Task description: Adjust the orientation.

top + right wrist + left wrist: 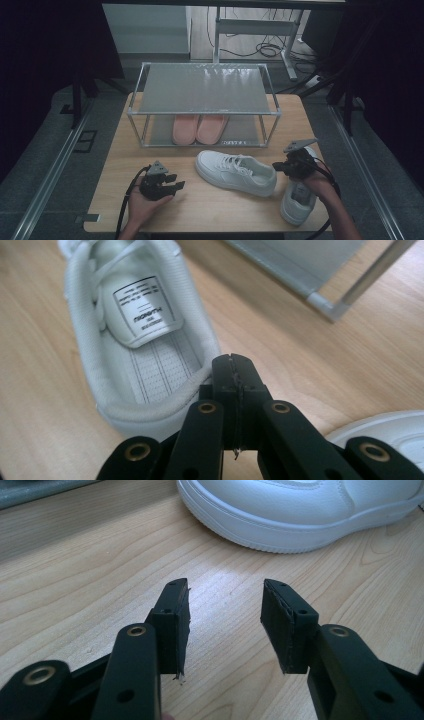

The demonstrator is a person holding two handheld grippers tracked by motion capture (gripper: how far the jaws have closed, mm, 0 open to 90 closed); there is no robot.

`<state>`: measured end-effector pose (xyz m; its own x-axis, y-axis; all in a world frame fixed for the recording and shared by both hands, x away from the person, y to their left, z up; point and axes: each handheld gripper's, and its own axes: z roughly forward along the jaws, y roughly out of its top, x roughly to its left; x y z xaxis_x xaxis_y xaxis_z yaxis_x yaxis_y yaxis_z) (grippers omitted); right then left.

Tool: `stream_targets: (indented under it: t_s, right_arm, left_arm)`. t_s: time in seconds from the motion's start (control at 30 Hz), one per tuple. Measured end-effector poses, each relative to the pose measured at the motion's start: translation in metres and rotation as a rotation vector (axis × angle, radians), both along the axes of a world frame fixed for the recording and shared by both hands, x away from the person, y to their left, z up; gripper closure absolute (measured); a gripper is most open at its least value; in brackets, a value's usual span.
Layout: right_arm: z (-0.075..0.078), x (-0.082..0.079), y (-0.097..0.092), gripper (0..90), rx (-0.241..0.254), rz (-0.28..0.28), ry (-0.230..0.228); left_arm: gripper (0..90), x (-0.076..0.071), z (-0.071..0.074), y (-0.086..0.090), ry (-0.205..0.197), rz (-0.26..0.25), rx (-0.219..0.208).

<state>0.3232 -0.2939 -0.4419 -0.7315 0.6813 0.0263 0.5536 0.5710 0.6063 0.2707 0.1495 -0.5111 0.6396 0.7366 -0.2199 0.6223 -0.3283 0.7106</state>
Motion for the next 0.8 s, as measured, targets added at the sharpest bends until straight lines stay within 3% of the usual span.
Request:
stream_targets:
  t_s: [0.8]
  right_arm:
    - [-0.002,-0.041,0.023,90.0,0.003,0.128,-0.001]
  left_arm:
    - [55.5,-0.001,0.0,-0.001,-0.008,-0.002,-0.01]
